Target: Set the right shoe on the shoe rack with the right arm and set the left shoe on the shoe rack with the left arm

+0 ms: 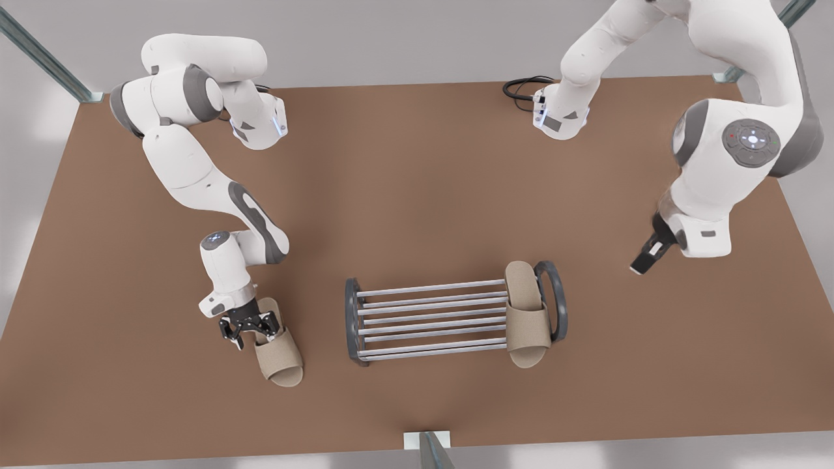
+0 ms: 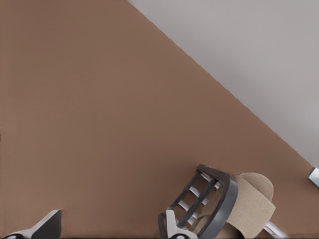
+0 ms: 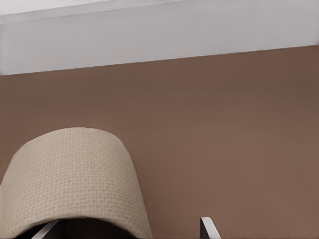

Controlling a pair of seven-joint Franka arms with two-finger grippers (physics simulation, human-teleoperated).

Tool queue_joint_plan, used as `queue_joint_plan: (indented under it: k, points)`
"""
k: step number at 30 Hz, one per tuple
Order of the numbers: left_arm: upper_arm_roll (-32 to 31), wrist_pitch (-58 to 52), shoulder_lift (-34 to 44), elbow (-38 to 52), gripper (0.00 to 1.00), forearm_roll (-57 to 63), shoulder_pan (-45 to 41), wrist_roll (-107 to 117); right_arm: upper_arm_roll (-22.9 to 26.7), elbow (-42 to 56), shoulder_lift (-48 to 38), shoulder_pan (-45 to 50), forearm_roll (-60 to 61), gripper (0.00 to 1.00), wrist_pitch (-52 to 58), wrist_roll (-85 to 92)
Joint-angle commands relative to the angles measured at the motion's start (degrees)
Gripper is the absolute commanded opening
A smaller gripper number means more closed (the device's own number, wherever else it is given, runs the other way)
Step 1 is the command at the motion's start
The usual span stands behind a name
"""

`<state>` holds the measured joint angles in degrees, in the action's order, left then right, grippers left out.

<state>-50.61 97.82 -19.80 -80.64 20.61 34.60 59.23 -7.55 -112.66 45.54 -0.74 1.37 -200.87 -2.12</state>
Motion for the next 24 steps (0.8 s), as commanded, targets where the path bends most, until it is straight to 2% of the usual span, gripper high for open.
queue_joint_plan:
  k: [1, 2, 3, 4, 7, 11, 12, 13, 15, 24]
  points:
    - [28.85, -23.81, -0.77, 10.76, 1.0, -10.13, -24.19, -56.24, 0.07, 0.6, -0.01, 0.83, 1.79, 1.0, 0.04, 0.02]
    - [48.65, -23.3, 2.74, 8.41, 1.0, -22.45, -38.45, -57.04, 0.07, 0.95, 0.17, 1.1, 2.33, 1.0, 0.04, 0.02]
    - [49.64, -4.35, 14.41, -8.27, 1.0, -22.37, -40.31, -56.95, -0.01, 1.04, 0.17, 1.18, 2.33, 1.0, 0.04, 0.02]
    - [49.47, 0.18, 16.46, -12.0, 1.0, -22.2, -39.61, -56.86, -0.01, 1.04, 0.17, 1.27, 2.41, 1.0, 0.04, -0.07]
    - [49.47, -1.32, 15.4, -11.99, 1.0, -22.37, -39.25, -55.72, 0.07, 1.04, 0.69, 1.62, 2.5, 1.0, 0.04, -0.07]
    - [49.47, 3.25, 6.61, -10.85, 1.0, -22.28, -39.69, -55.81, -0.01, 2.18, 1.22, 1.54, 2.5, 1.0, 0.04, -0.07]
    - [49.47, 5.34, 7.66, -14.96, 1.0, -22.37, -38.99, -55.72, 0.07, 2.36, 1.48, 1.62, 2.59, 1.0, 0.04, -0.07]
    - [49.2, 14.86, 13.65, -26.85, 1.0, -22.37, -36.44, -55.9, 0.07, 2.71, 1.48, 1.8, 3.47, 1.0, 0.04, -0.07]
    - [48.94, 10.55, 12.41, -22.98, 1.0, -22.37, -38.29, -50.45, -0.01, 2.8, 1.48, 2.06, 4.08, 1.0, 0.04, -0.16]
    - [47.8, 13.36, 9.78, -22.37, 1.0, -22.11, -38.11, -50.27, 0.07, 5.7, 3.68, 1.97, 4.17, 1.0, 0.04, -0.07]
